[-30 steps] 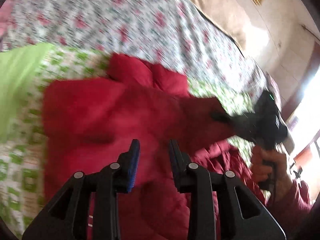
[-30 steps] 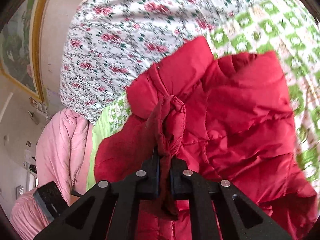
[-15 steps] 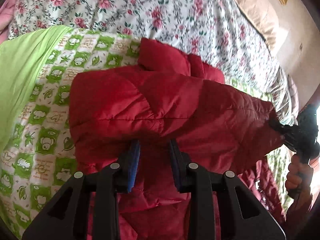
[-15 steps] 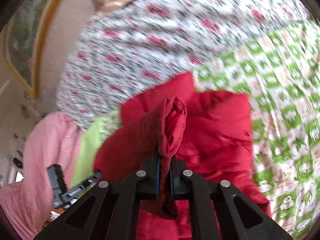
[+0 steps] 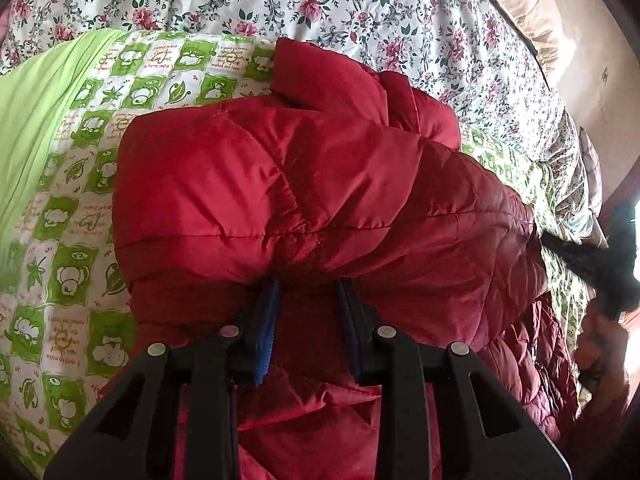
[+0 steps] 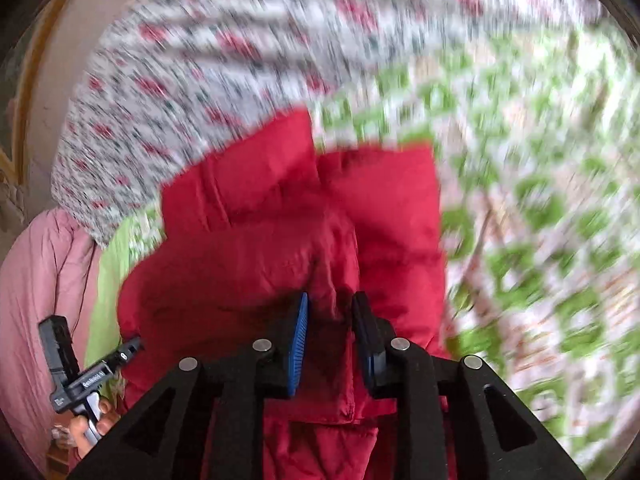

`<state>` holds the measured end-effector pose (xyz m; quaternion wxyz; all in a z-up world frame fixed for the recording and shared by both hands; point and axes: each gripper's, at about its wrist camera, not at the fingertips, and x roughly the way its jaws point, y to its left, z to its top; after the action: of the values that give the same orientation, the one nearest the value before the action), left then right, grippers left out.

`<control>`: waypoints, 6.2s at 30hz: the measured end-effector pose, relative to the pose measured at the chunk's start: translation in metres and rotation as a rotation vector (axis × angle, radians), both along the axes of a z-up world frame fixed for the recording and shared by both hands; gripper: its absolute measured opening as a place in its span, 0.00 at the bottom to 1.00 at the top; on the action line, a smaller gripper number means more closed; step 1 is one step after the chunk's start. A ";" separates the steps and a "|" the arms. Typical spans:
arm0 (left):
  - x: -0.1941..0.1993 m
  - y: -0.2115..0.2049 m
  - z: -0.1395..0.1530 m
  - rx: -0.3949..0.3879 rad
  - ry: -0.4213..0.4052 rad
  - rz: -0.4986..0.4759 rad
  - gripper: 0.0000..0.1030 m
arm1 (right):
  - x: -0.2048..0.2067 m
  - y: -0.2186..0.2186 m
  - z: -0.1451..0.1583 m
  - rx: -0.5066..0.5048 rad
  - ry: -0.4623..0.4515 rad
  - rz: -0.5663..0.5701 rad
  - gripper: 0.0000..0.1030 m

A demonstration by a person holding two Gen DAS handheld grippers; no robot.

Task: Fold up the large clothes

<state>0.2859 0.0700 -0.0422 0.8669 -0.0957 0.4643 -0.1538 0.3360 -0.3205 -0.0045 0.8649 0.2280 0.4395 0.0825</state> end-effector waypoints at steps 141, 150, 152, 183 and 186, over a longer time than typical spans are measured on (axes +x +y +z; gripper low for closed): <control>-0.279 0.050 -0.010 0.081 0.254 -0.120 0.42 | -0.280 -0.023 -0.003 -0.040 0.312 0.212 0.45; -0.285 0.043 -0.005 0.092 0.235 -0.161 0.36 | -0.286 -0.019 -0.001 -0.055 0.291 0.236 0.32; -0.287 0.040 -0.002 0.095 0.218 -0.160 0.27 | -0.287 -0.019 0.002 -0.045 0.270 0.246 0.25; -0.224 0.059 0.131 -0.173 -0.166 0.006 0.17 | -0.219 -0.047 0.095 0.286 -0.183 0.124 0.18; -0.208 0.058 0.140 -0.180 -0.189 0.019 0.17 | -0.200 -0.050 0.101 0.281 -0.203 0.095 0.18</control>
<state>0.0783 0.1275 0.0974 0.8962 -0.1626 0.3638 -0.1950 0.1364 -0.3703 0.0965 0.8597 0.3159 0.3443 0.2064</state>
